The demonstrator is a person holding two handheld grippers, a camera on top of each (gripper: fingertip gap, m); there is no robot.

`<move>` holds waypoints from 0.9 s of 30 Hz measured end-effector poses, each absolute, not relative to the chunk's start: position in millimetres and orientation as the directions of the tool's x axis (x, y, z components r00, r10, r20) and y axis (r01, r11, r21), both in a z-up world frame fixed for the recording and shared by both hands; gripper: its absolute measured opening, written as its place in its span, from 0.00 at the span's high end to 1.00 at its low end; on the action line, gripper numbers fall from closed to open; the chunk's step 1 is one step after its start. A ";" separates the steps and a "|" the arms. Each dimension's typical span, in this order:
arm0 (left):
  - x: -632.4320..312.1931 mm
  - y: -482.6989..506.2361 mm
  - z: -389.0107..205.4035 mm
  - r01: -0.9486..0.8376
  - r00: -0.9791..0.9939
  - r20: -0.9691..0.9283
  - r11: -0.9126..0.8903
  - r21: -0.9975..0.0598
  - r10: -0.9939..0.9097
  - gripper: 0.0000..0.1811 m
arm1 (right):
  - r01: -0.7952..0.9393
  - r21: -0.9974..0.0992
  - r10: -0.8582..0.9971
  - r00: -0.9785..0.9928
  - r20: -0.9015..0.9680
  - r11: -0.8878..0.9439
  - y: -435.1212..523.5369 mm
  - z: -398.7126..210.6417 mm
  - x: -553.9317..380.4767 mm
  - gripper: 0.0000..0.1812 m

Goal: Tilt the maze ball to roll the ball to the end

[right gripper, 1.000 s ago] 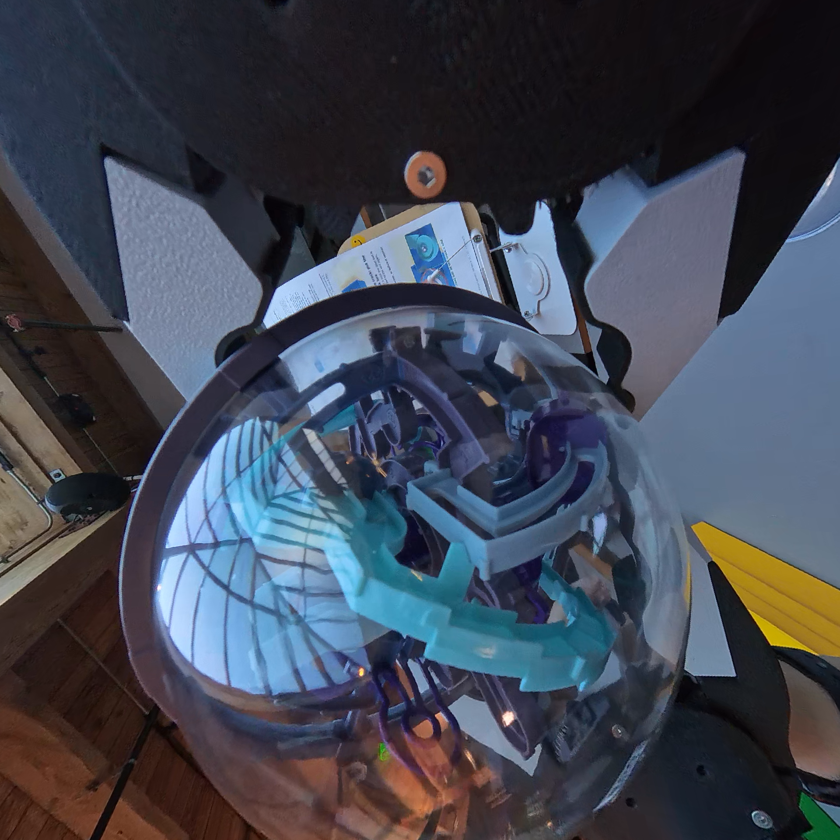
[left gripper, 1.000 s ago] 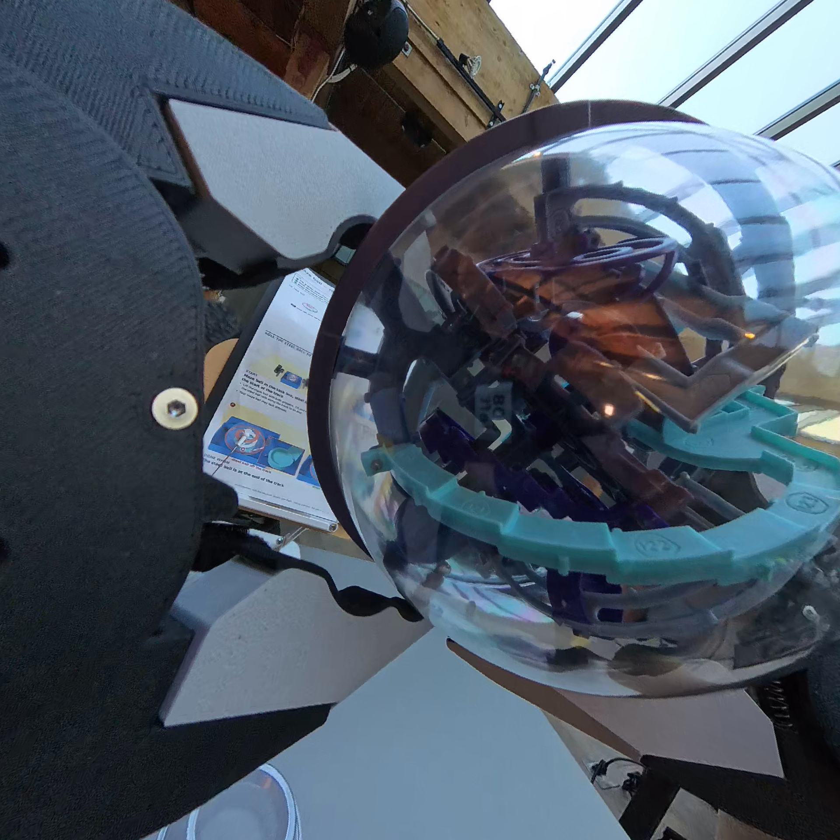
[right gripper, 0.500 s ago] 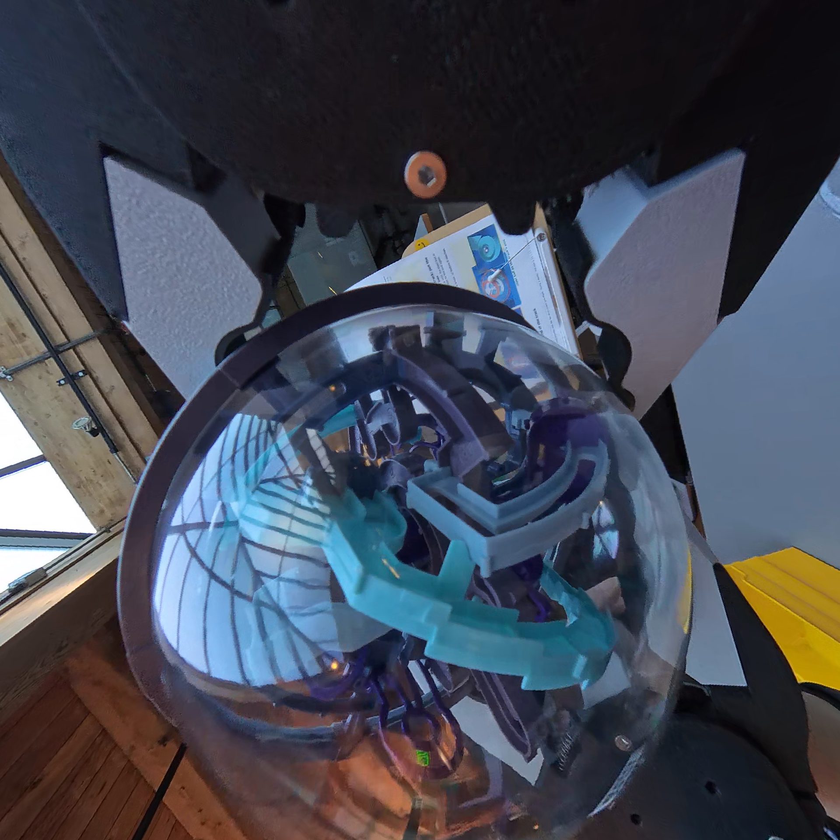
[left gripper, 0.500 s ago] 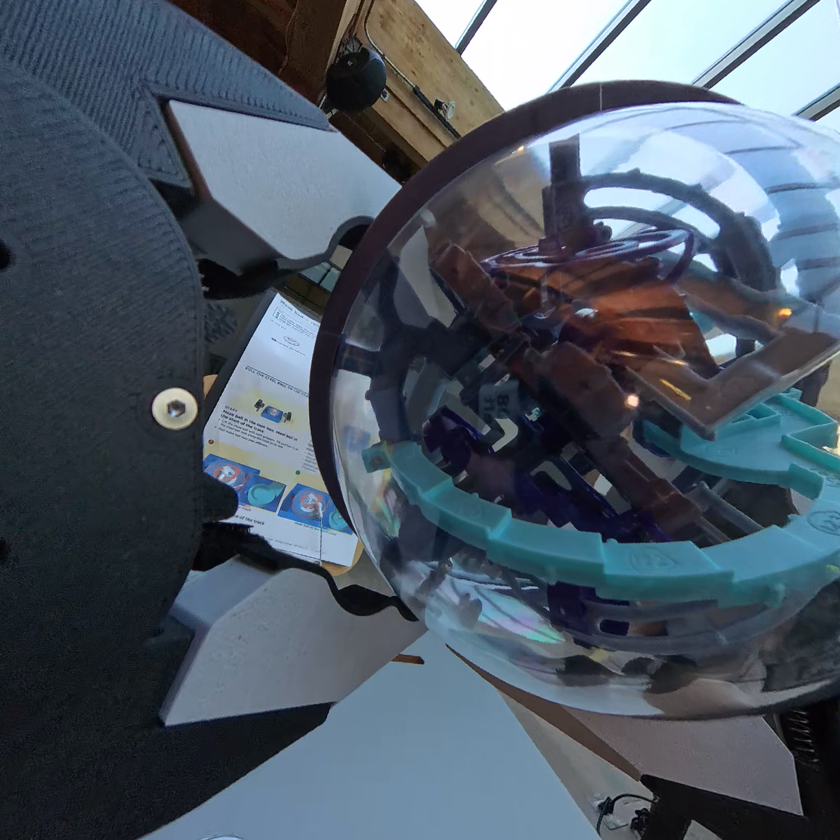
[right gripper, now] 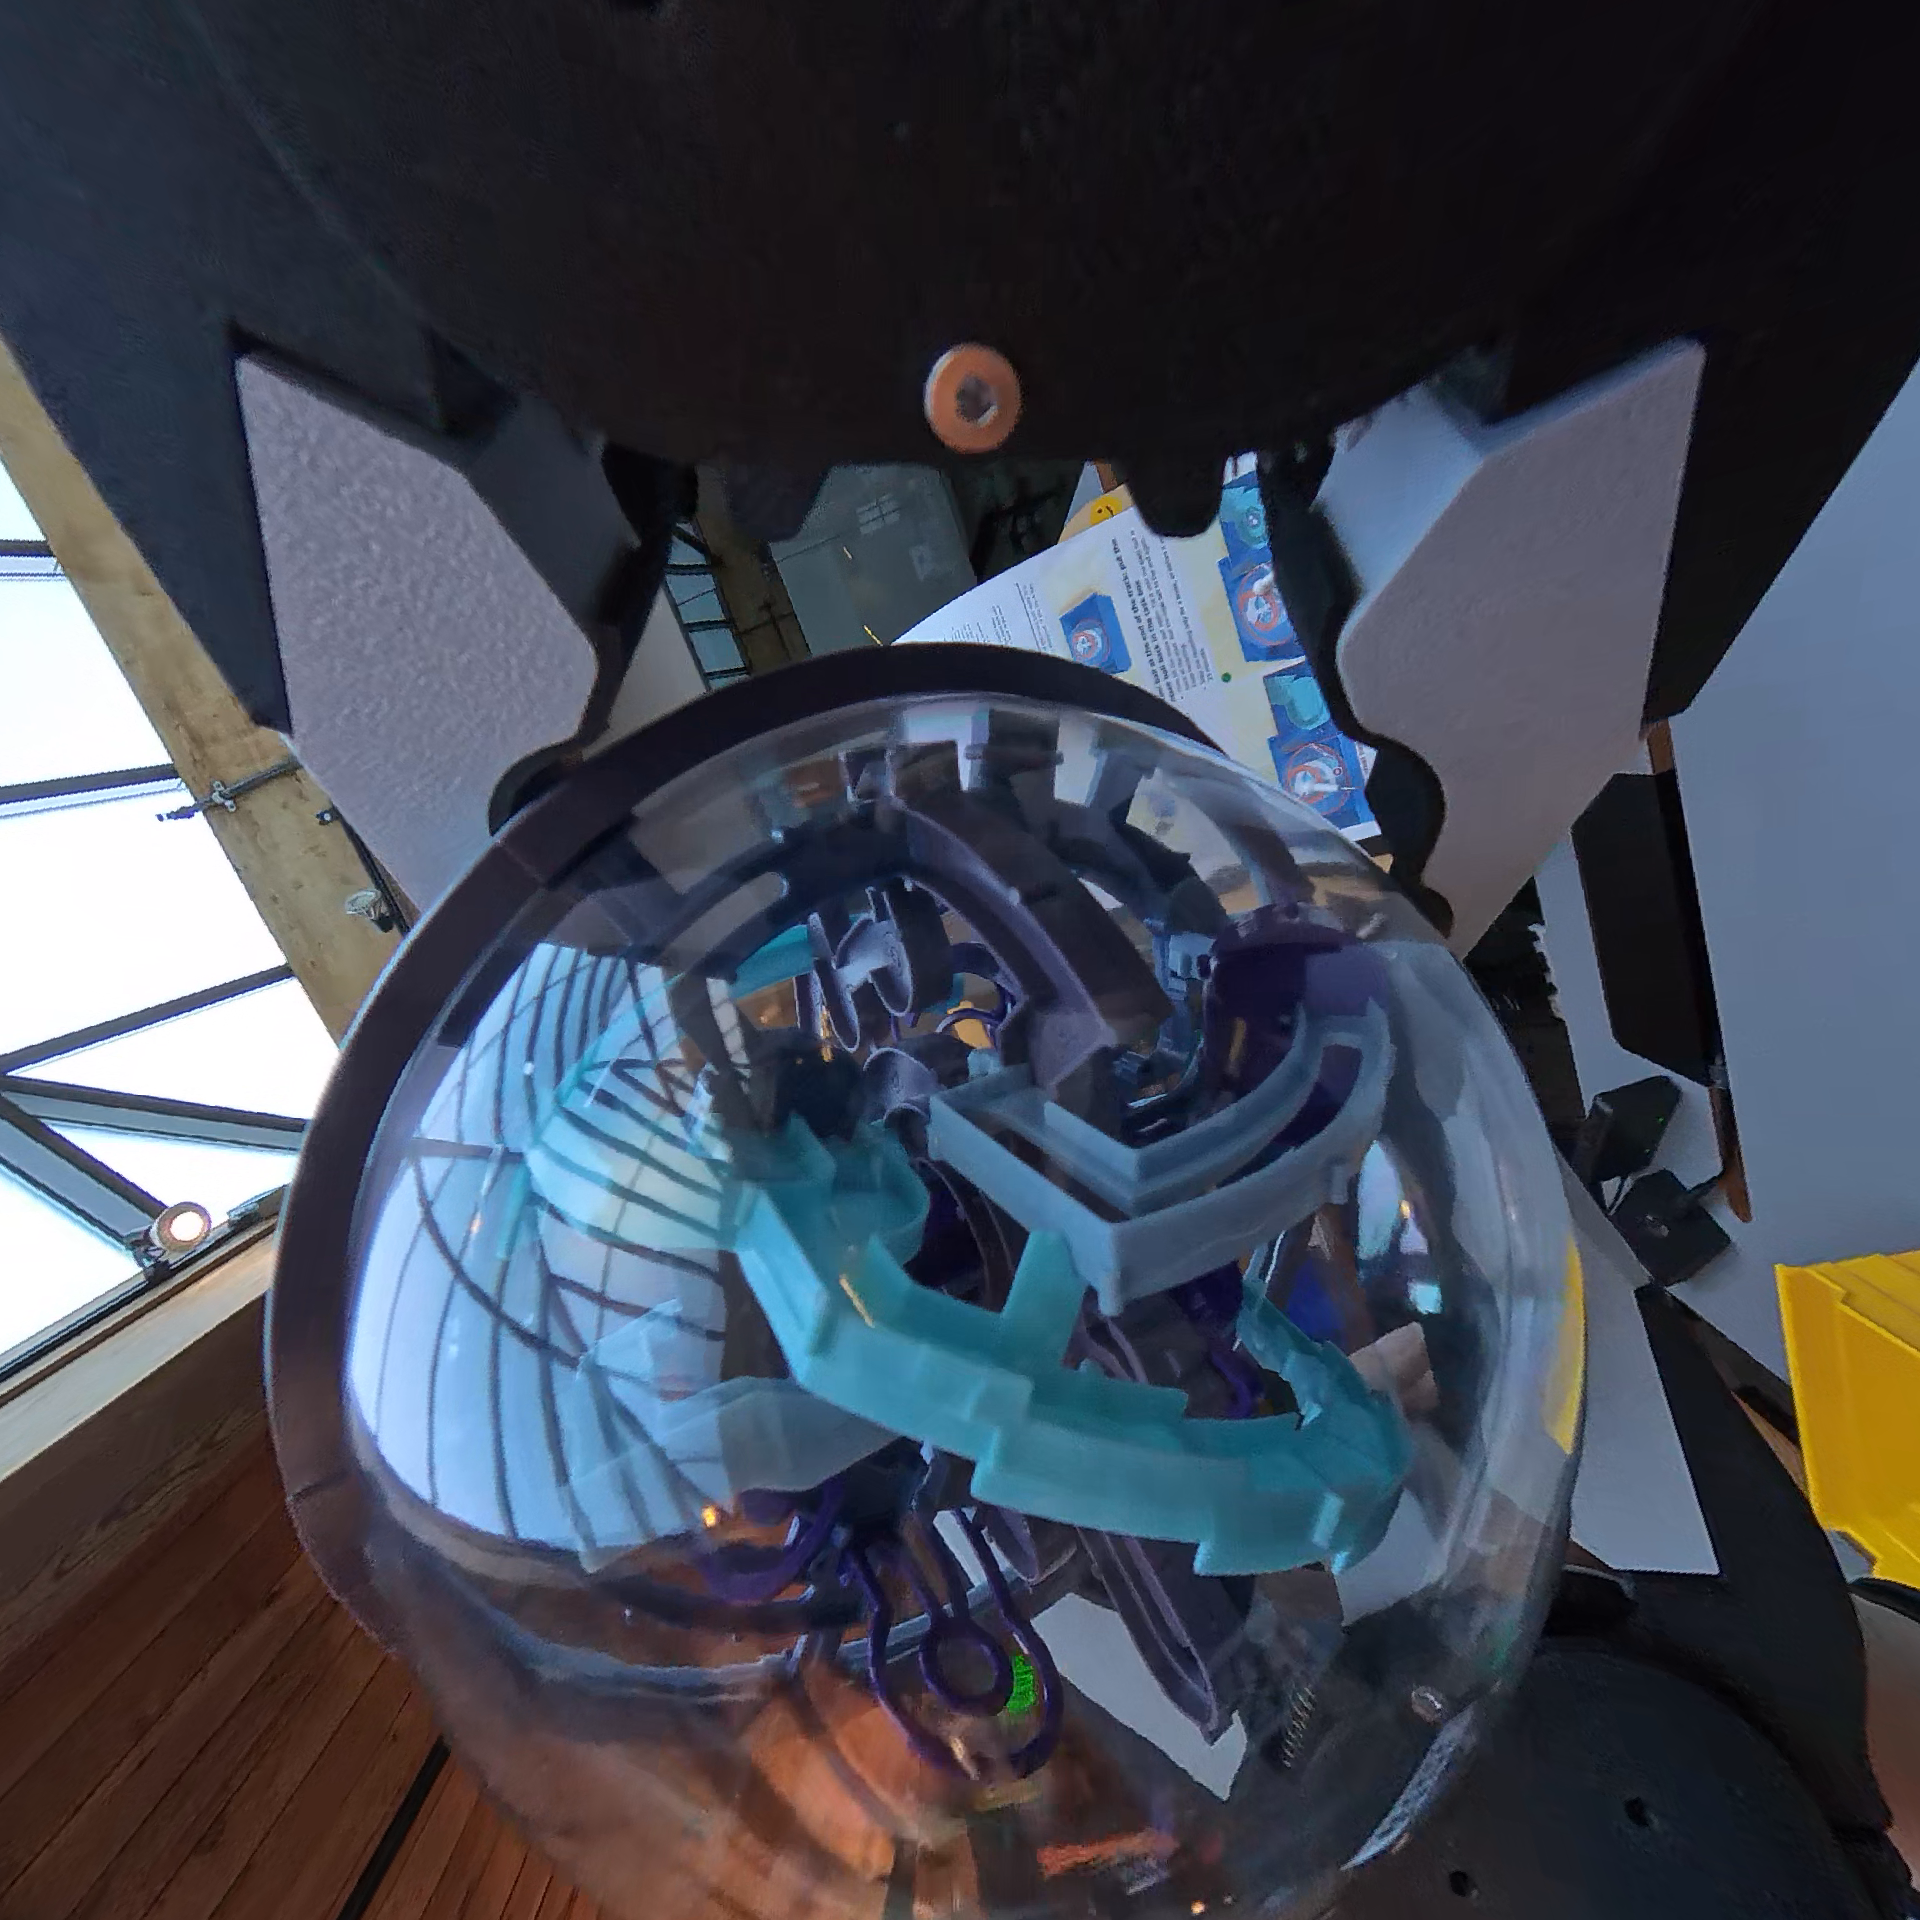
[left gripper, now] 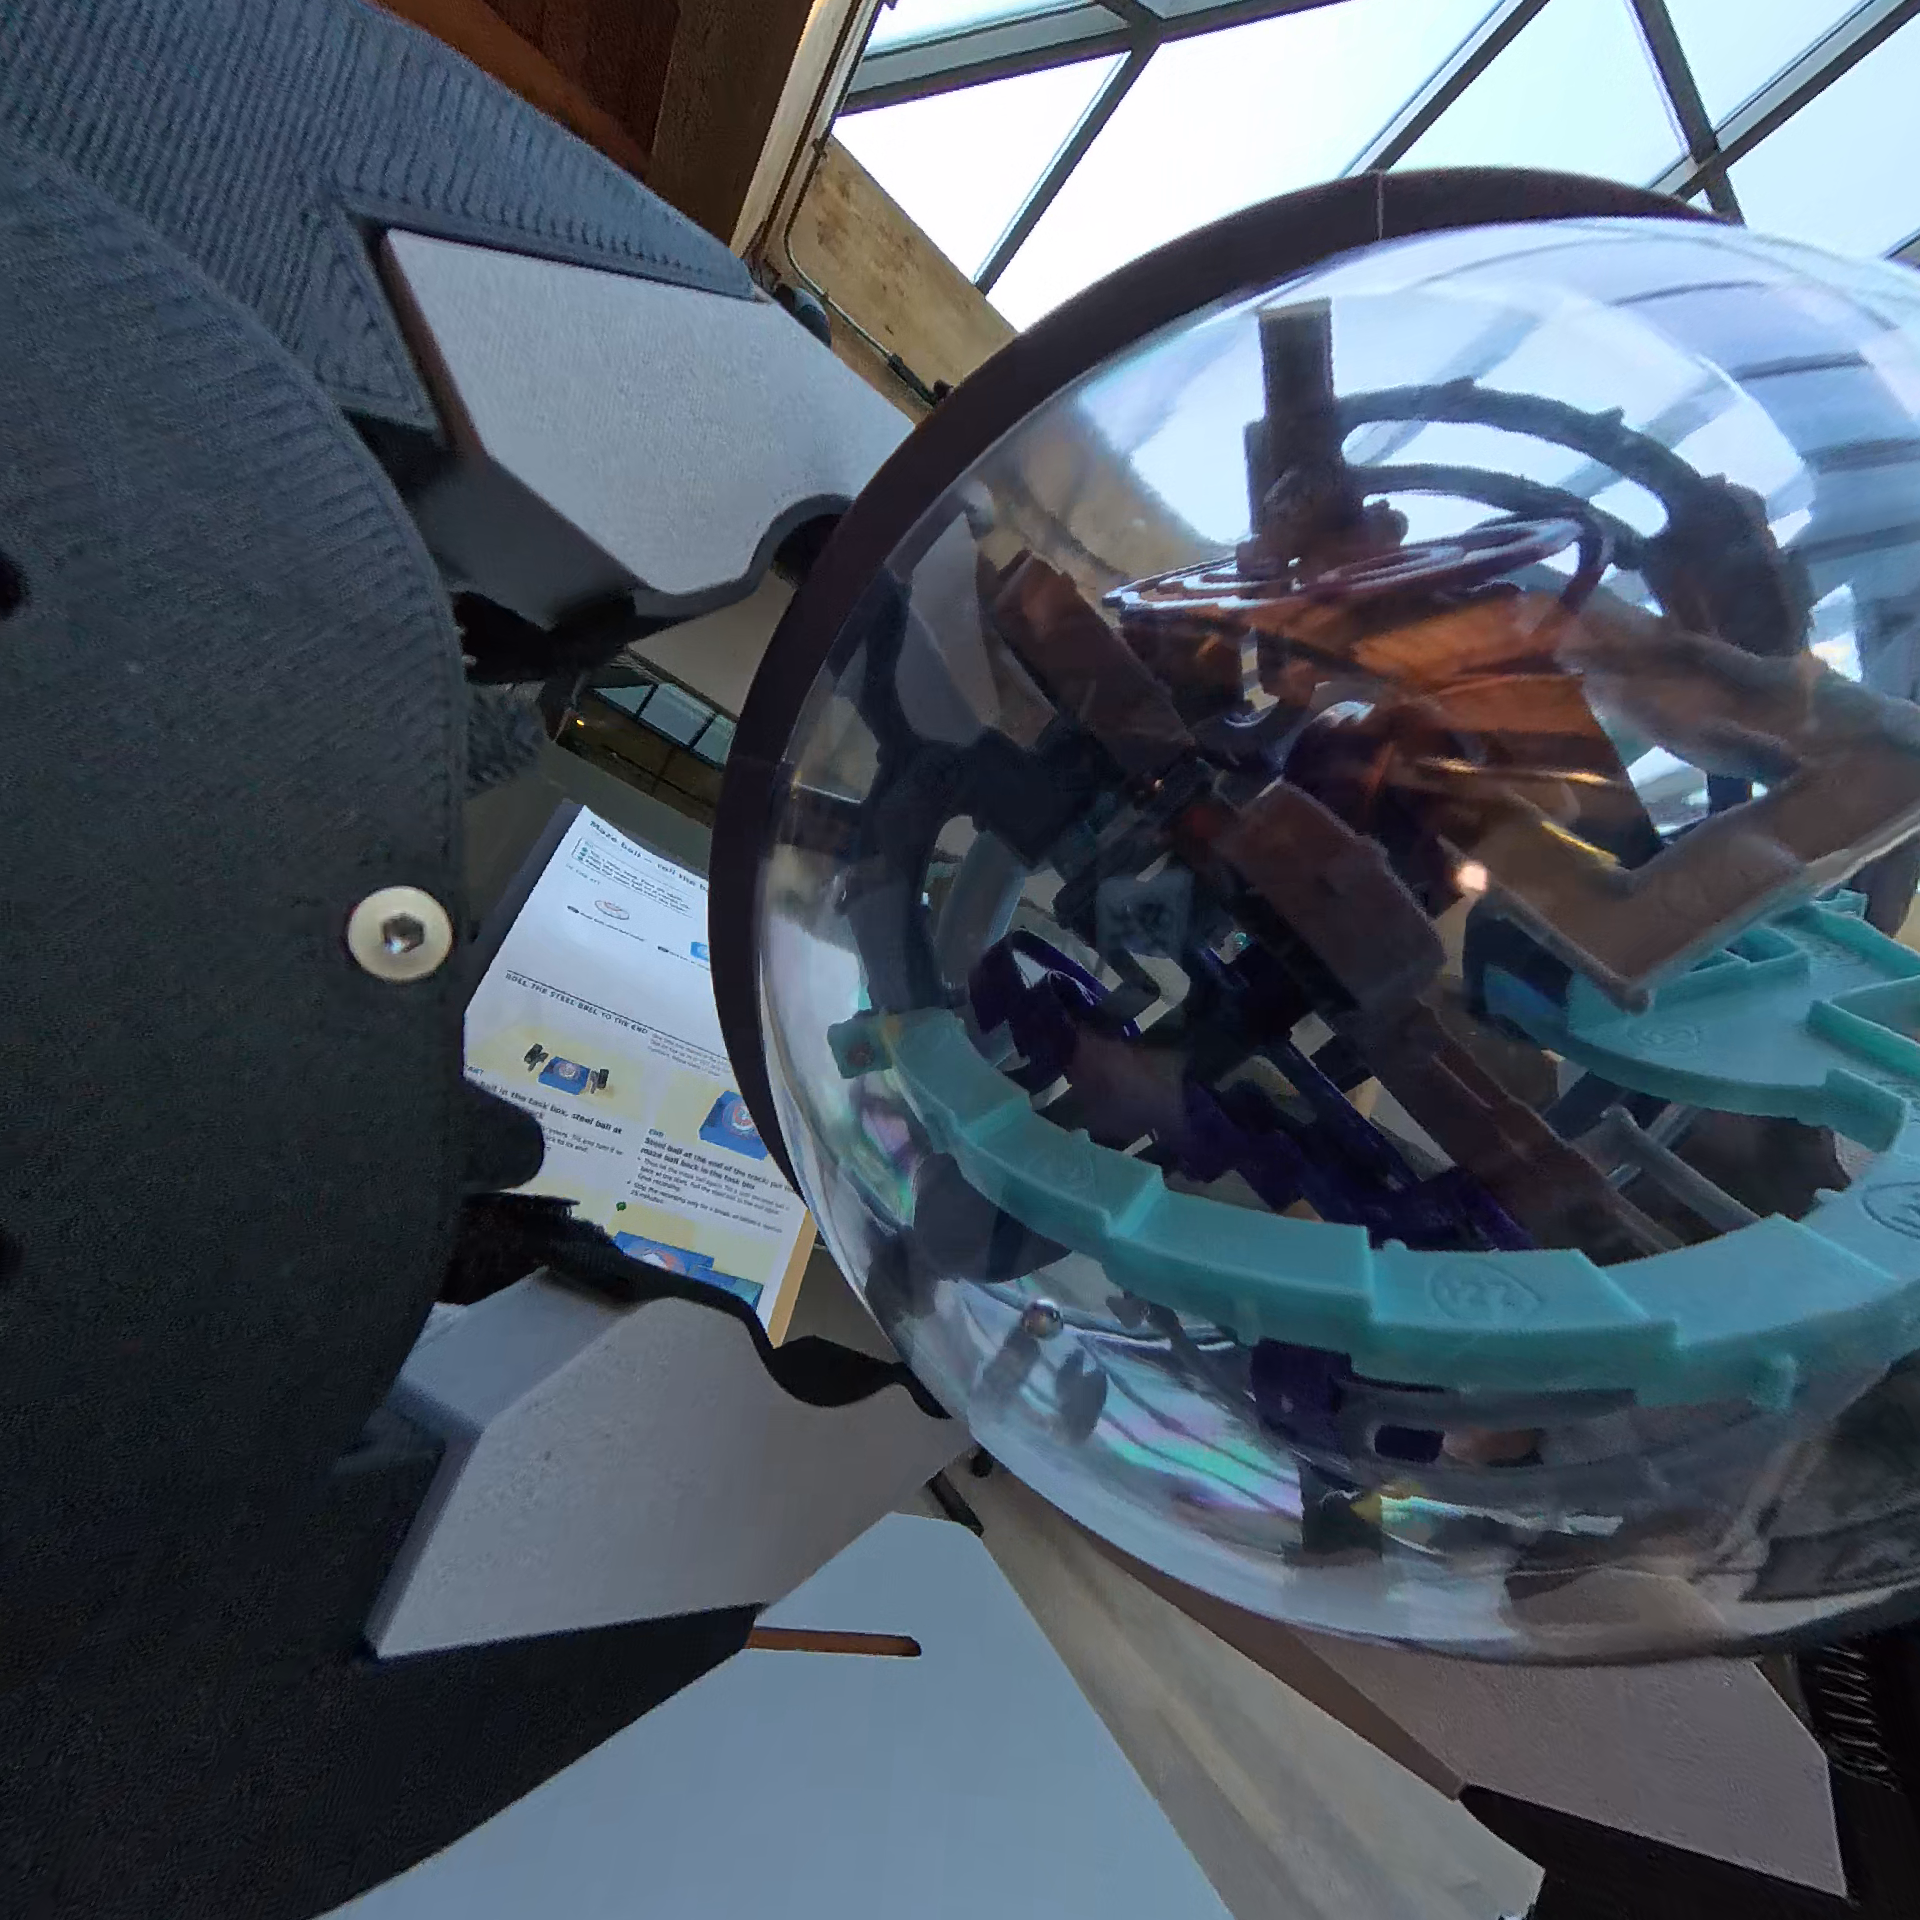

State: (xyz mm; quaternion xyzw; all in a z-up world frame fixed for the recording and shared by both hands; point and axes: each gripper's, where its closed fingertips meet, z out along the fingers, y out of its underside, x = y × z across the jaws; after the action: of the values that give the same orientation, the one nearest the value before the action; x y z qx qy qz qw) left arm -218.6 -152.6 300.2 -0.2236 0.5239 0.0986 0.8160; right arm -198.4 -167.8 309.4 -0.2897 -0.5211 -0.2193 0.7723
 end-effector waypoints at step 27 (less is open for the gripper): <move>-219.3 -154.5 288.8 -0.332 0.485 -0.847 0.850 -0.408 -0.218 0.17 | 0.734 -0.247 0.030 0.296 0.955 0.633 -172.7 302.4 -198.7 0.13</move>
State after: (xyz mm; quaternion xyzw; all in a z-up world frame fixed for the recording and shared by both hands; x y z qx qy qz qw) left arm -219.3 -154.5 288.8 -0.2712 0.5065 0.0347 0.8177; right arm -198.7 -172.7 302.4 -0.3529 -0.5414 -0.2432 0.7234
